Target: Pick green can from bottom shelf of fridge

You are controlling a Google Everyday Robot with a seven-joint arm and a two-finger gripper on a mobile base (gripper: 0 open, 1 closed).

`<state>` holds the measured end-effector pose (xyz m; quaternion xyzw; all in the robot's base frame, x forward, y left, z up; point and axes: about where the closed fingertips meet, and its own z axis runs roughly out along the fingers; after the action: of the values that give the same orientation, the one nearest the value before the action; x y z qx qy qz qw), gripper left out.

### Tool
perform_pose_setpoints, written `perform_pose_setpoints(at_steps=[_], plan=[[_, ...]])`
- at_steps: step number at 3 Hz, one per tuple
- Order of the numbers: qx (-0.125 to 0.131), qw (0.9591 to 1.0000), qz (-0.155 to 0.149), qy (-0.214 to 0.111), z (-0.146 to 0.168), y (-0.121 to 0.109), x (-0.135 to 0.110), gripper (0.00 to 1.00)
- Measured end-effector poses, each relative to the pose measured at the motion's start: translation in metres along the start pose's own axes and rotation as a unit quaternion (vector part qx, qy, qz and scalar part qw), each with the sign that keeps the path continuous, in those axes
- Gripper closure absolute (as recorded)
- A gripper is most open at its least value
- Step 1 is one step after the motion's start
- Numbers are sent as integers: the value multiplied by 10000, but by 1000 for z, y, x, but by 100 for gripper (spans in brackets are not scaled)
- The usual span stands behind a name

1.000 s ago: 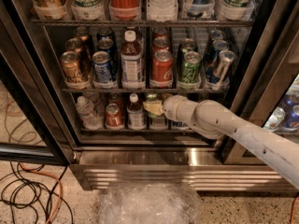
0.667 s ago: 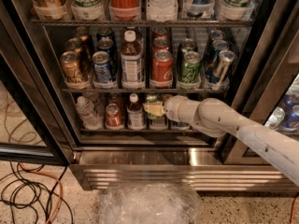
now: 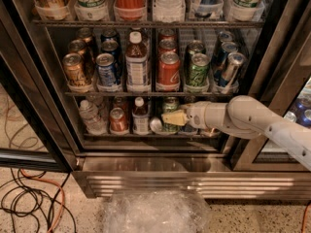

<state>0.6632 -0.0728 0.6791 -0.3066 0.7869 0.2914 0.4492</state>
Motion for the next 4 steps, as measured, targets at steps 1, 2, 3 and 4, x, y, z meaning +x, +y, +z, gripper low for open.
perform_pose_setpoints(at_steps=[1, 2, 3, 4], plan=[[123, 9994, 244, 233, -55, -7, 2, 100], [123, 9994, 244, 234, -55, -7, 2, 100], [-8, 9994, 230, 248, -56, 4, 2, 100], [-49, 9987, 341, 362, -87, 17, 5, 100]])
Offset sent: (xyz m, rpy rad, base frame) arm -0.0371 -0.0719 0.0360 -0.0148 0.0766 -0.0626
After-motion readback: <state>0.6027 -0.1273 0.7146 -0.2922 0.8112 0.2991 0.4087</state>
